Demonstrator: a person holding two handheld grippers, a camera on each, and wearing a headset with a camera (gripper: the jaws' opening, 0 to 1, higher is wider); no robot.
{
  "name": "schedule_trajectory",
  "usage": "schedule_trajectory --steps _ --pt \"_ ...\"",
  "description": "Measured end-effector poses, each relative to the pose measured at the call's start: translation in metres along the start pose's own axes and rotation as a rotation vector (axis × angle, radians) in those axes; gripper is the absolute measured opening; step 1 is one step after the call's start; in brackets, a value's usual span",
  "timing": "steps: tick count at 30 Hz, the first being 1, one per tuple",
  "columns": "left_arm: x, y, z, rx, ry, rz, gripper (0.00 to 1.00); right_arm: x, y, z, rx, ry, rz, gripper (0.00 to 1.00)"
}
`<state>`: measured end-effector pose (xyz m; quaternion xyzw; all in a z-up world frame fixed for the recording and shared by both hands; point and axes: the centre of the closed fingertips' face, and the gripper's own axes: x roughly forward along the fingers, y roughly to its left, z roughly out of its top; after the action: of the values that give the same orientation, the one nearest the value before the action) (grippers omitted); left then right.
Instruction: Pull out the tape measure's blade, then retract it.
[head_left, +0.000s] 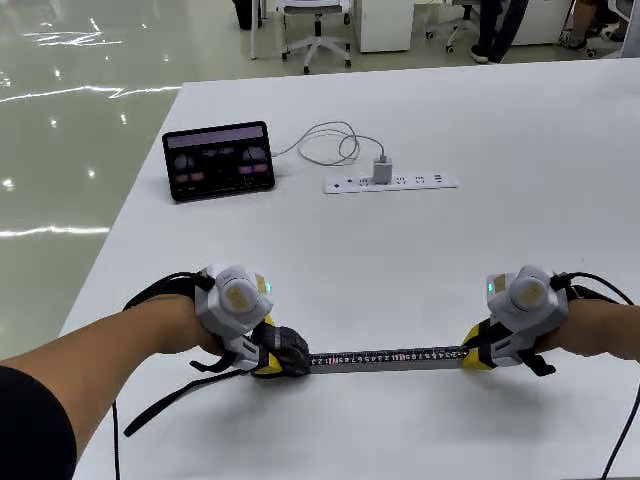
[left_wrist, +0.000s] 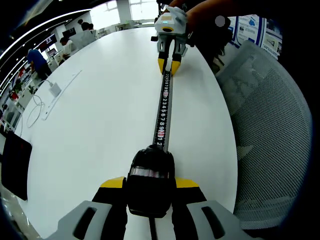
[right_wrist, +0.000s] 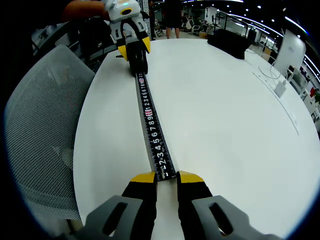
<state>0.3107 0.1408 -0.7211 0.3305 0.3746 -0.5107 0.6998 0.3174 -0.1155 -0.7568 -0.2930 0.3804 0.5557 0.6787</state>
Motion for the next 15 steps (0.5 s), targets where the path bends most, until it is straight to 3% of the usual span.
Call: schedule_trajectory --steps 15 --pt "-0.0001 0.0003 0.0002 0.004 0.001 0.0 0.3 0.0004 -0.0013 -0.001 0.012 -0.001 -0.006 0.1"
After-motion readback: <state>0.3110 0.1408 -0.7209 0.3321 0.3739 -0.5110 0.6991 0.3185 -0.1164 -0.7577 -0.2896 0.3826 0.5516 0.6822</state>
